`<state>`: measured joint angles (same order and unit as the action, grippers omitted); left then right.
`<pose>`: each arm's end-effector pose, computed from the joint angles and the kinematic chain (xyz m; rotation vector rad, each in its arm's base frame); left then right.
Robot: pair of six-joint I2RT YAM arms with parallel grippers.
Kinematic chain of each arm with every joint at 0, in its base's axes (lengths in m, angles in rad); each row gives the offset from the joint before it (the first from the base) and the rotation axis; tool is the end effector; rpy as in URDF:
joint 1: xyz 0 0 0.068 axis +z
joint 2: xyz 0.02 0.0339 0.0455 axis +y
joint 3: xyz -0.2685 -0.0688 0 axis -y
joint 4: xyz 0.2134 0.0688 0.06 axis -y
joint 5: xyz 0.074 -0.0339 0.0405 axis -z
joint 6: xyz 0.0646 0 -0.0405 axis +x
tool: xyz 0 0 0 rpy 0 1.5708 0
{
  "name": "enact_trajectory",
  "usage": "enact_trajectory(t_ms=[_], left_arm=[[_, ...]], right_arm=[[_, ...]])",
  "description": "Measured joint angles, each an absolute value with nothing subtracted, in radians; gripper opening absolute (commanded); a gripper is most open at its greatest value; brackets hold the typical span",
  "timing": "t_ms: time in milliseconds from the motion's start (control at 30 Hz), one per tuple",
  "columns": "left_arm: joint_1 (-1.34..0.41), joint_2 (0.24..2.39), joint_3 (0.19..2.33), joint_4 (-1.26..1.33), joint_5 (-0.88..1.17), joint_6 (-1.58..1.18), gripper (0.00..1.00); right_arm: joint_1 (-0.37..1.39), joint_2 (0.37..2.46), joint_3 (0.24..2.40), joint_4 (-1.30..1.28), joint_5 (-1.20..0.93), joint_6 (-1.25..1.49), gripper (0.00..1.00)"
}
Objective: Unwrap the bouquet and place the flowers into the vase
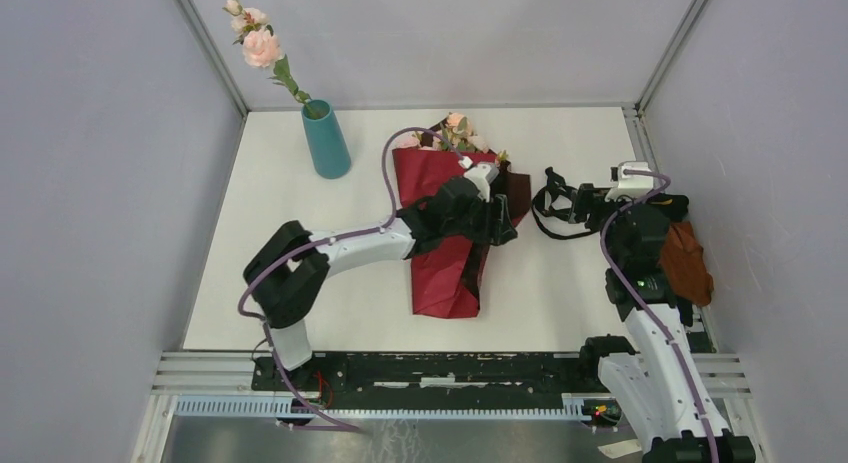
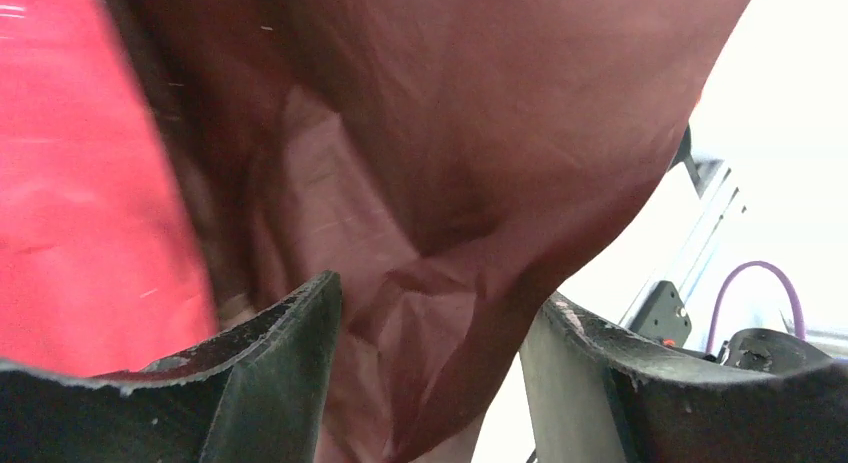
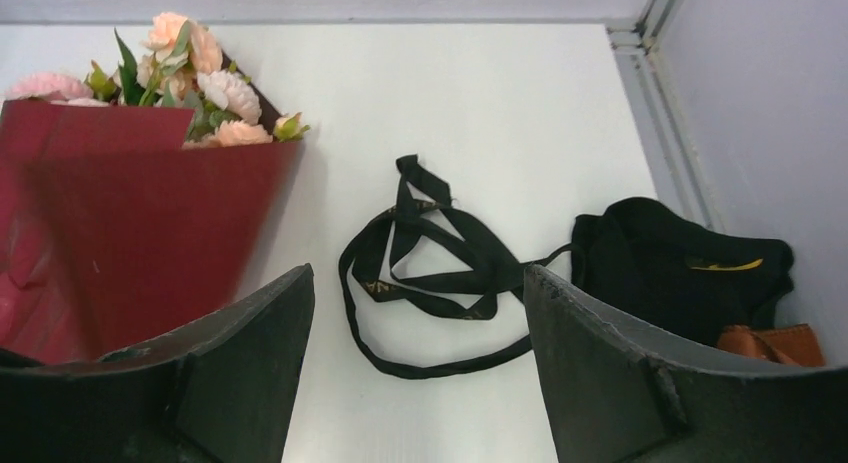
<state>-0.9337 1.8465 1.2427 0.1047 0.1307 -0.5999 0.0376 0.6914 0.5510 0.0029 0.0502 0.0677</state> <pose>0.2455 -0.3459 0.2340 0.4593 2.2007 -1.0314 0.1701 0.0032 0.2953 0.0630 1.7071 0.0355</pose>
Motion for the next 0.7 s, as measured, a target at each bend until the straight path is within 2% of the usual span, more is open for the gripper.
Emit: enact_trajectory(t_ms=[267,400,533,700], left_arm=[[-0.892,1.61,1.181,0.084,0.079,-0.549,0.71],[-0.899,1.589,1.181,0.082,0.073,-0.547,0.71],[-0.897,1.572,1.164,0.032,-0.019,-0.543,0.71],[-0.869,1.477,0.977,0.02,-0.134,-0.553,0.69]], right_arm=[[0.048,0.802,0.51,0.062,-0.041,0.109,0.82],[0.063,0.845,0.504,0.065,-0.054,0.111,0.82],[0.078,0.862,0.504,0.065,-0.055,0.112,0.82],[0.093,0.845,0.504,0.048,-0.068,0.127,0.83]])
